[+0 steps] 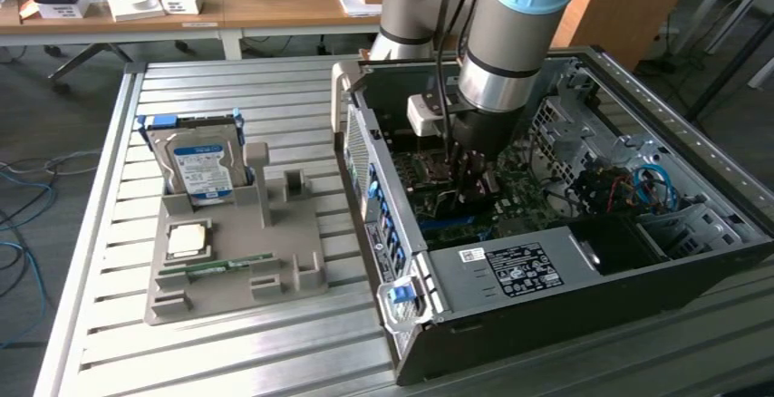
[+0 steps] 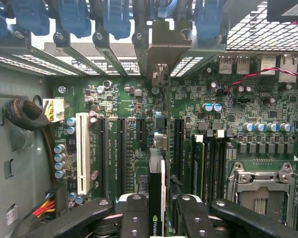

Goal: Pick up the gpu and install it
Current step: 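Insert the gpu into the slot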

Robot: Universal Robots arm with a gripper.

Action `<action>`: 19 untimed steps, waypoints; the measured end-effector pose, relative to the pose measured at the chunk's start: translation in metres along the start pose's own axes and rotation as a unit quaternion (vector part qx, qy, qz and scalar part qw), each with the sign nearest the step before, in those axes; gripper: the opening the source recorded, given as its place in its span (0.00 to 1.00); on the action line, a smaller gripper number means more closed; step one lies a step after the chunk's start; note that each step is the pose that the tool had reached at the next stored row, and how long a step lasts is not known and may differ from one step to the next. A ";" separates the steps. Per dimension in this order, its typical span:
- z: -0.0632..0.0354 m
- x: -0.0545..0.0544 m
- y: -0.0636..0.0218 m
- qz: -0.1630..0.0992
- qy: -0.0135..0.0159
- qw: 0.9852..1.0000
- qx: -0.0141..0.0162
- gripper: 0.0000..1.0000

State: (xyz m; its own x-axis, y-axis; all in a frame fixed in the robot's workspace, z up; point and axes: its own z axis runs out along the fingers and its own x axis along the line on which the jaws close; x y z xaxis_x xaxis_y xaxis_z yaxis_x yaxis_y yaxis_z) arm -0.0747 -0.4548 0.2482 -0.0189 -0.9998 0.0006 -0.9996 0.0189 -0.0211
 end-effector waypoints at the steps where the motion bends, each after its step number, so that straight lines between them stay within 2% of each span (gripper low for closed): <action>1: 0.0000 0.000 0.0002 -0.001 0.000 1.000 0.001 0.26; 5: 0.0000 0.000 0.0011 -0.001 0.000 1.000 0.002 0.26; 19: 0.0001 0.000 0.0017 -0.002 0.000 1.000 0.003 0.26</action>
State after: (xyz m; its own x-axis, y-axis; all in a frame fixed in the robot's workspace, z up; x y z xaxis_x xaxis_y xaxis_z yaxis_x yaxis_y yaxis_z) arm -0.0765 -0.4548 0.2481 -0.0158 -0.9999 -0.0003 -0.9995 0.0159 -0.0262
